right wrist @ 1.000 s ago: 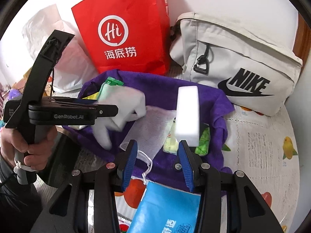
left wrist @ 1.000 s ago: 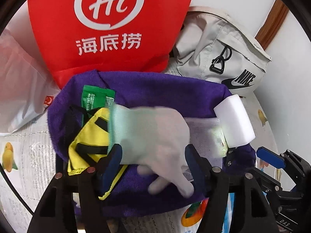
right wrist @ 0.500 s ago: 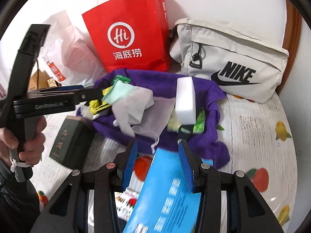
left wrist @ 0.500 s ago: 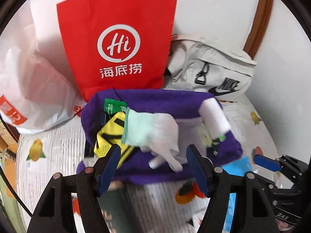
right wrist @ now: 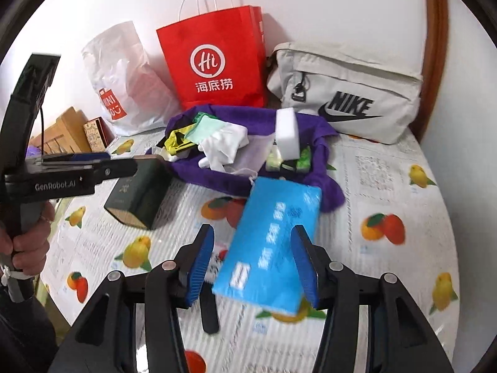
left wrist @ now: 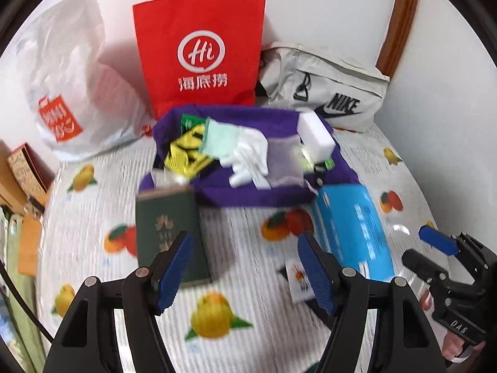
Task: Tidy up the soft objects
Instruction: 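Move both grippers back toward the white snack packet and black watch strap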
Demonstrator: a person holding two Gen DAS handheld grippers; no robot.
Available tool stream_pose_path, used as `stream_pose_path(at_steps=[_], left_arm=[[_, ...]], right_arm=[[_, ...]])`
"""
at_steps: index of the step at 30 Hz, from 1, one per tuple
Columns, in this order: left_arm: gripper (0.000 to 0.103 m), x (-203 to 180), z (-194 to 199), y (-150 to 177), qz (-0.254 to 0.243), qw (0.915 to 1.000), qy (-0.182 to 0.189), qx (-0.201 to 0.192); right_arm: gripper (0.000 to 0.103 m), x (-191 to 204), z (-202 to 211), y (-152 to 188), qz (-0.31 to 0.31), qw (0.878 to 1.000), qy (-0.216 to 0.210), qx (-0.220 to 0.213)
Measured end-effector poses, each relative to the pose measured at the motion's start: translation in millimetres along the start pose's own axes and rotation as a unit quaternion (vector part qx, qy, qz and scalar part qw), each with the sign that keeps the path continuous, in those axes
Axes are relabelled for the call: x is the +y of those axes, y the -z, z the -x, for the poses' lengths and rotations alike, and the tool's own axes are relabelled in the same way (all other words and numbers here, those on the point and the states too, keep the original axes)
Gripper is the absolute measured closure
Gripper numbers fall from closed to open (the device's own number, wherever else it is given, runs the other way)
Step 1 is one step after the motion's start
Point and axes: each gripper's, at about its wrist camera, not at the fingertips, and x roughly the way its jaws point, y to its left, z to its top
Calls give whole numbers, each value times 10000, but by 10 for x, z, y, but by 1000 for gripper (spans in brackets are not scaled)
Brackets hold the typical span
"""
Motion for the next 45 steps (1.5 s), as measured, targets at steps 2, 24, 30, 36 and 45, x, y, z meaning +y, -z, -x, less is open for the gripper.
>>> stream_pose_path(at_steps=[2,24,30,36,45], left_arm=[[35,-36,-9,144,27,10000,-23,57],[37,-520,-998,751,-337,9951,573,735],[54,-554,-1017,766,-430,9958,543,598],[85,-575,-1012,761,-482,9945,728,586],[101,-425,-879,837,-237,9938,941,550]], right_arm=[[51,-21,85,93,-1,10000,-6,-17],[50,-379,-57,931,-163,9983,136,536],[50,-408,-142,997,-140,9977,103,653],[50,-421,-181,1054,-174,9972,87,720],[50,-305,-155,1070,-122,9976,-32,682]])
